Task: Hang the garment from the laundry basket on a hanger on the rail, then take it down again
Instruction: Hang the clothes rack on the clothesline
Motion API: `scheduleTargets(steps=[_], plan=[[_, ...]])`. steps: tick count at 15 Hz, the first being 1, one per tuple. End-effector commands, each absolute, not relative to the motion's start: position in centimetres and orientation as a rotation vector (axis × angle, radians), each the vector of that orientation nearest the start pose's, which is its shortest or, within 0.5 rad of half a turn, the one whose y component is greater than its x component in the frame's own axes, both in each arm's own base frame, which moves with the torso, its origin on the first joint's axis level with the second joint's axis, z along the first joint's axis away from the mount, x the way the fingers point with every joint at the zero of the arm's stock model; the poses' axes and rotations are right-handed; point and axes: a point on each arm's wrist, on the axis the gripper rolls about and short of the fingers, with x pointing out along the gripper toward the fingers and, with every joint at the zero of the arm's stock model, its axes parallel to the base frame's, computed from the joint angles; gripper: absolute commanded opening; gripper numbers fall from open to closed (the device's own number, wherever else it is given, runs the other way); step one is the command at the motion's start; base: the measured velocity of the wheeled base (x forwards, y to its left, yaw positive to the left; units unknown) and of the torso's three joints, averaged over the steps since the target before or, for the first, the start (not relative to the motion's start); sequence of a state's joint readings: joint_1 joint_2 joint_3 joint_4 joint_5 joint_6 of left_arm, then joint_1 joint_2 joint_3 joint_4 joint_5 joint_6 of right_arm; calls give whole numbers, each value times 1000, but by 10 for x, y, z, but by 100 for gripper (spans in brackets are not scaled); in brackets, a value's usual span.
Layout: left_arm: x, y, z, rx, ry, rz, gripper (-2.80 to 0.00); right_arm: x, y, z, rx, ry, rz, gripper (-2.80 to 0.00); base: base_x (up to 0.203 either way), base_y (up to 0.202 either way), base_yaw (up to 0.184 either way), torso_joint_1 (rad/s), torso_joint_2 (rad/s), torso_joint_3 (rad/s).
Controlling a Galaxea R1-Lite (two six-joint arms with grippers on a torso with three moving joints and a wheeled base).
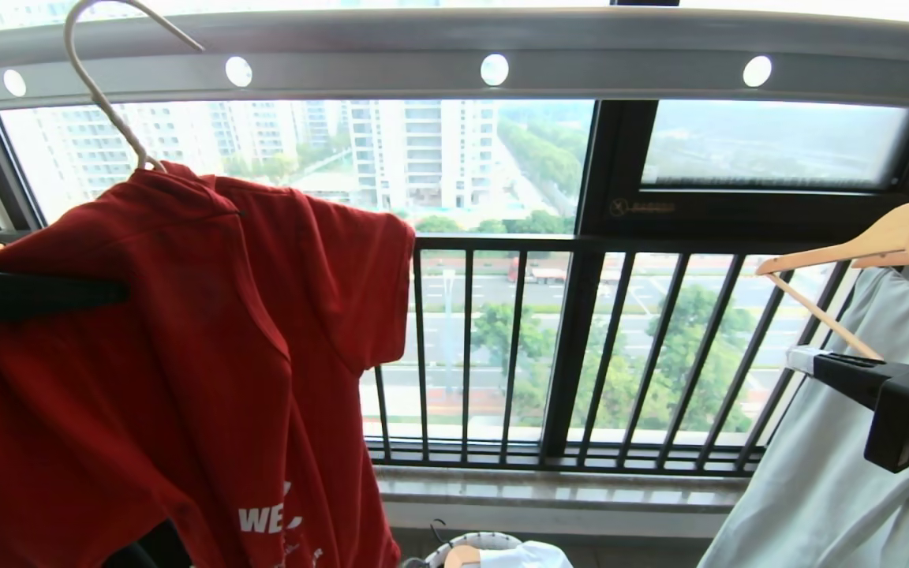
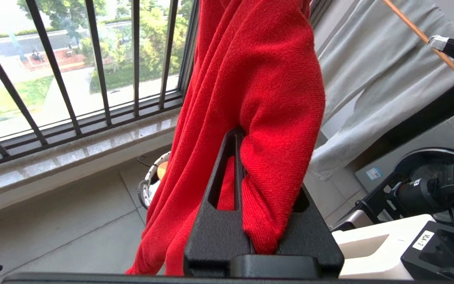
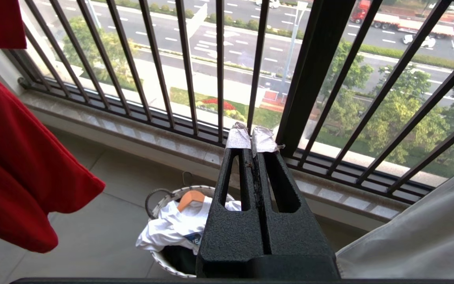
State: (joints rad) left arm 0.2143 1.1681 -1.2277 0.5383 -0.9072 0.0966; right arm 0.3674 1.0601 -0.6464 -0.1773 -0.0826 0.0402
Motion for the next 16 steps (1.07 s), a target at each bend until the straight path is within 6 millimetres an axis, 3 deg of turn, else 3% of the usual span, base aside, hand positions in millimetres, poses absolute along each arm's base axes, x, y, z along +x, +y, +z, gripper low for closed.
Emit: scheduleTargets(steps=[1, 9, 13, 16], plan=[[133, 16, 314, -187, 386, -664, -280, 141, 53, 233, -19, 254, 284, -280, 0, 0, 0, 0, 0, 0], [109, 12, 311, -177, 359, -646, -280, 173, 77, 254, -92, 220, 431, -280, 0, 0, 0, 0, 0, 0], [89, 8, 300, -176, 330, -619, -280, 174, 77, 253, -88, 224, 438, -280, 0, 0, 0, 0, 0, 0], [80, 9, 279, -231, 333, -555, -280, 175, 81, 254, -89, 224, 461, -280, 0, 0, 0, 0, 0, 0]])
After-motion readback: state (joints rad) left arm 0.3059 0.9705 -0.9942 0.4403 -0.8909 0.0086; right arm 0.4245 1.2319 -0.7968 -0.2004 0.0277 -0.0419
